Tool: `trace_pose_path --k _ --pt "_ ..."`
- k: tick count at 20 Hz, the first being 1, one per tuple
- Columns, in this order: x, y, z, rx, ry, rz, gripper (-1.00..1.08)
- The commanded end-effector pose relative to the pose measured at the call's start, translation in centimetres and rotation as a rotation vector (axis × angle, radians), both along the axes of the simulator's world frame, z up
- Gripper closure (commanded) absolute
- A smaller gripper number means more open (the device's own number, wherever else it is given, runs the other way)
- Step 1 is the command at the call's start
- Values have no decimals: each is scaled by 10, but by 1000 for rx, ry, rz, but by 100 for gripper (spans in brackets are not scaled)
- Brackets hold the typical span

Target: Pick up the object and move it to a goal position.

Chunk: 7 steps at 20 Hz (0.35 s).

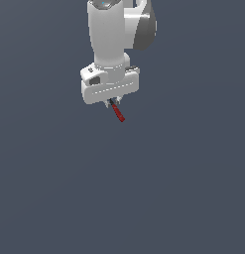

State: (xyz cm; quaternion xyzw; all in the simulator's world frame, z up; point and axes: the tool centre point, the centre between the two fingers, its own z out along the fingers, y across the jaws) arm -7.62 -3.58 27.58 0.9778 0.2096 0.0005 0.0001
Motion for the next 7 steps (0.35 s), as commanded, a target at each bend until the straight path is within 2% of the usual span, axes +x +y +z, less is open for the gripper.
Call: trace_pose_path --k 1,7 --pt "-5 -1 8 0 1 0 108" --pt "-8 -1 16 0 1 0 108"
